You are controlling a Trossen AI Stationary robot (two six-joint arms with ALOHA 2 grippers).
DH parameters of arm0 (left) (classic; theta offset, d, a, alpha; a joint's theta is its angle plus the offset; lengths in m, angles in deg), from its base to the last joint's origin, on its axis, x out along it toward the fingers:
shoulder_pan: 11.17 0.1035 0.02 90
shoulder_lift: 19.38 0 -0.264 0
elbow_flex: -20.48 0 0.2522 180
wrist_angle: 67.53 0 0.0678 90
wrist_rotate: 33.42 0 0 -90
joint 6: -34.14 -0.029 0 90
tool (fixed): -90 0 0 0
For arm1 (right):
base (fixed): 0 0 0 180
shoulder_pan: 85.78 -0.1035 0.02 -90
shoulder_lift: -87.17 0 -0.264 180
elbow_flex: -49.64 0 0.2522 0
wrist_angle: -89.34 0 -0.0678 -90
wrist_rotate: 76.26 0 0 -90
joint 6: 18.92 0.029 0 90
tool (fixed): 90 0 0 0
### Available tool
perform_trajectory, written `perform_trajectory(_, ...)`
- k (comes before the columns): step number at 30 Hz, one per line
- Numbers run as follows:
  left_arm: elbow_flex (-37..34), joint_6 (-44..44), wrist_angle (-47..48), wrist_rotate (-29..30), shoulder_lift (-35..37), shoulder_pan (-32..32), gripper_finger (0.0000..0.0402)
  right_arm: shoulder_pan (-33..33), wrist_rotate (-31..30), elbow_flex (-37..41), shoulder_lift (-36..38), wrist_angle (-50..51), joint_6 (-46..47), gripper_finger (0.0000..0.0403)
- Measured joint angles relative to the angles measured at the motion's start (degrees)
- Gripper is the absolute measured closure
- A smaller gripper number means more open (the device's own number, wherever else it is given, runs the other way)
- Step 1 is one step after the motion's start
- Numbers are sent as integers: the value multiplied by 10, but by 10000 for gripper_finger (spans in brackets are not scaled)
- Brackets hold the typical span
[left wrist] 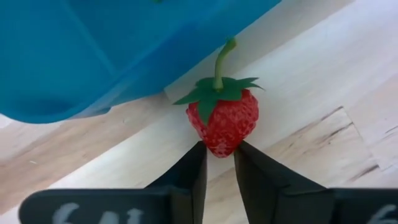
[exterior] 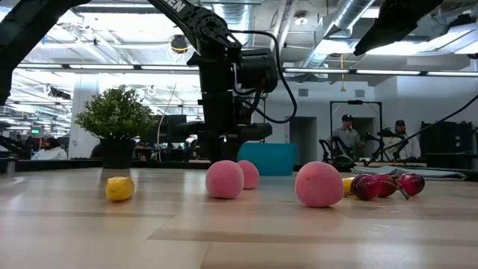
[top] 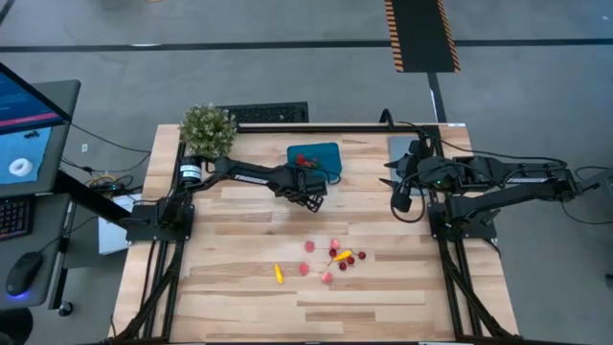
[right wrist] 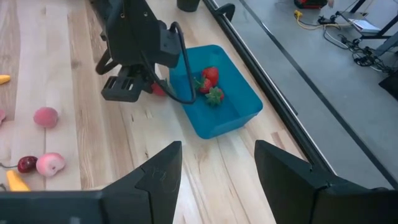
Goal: Pick and placing Produce into tupperware
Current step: Put the strawberry into the blue bin
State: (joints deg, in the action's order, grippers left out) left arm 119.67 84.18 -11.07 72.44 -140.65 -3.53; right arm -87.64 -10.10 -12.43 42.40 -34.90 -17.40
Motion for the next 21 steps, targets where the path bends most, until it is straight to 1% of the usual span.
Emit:
perform_trajectory(4, 0, -23, 1, 2, 0, -2, 296, 0, 0, 0, 0, 0, 0, 178)
perform_trajectory(10, 0, -34, -2, 8, 3, -5, 213, 0, 0, 0, 0, 1, -1, 178)
perform_trajectory(13, 3, -29, 0, 11, 6, -6, 179, 0, 0, 0, 0, 2, -1, 178)
perform_trajectory(17, 8, -30, -17, 24, 9, -5, 158, 0, 0, 0, 0, 4, 0, 178)
perform_trajectory(21, 8, -39, -39, 31, 9, -1, 159, 0, 0, 0, 0, 7, 0, 178)
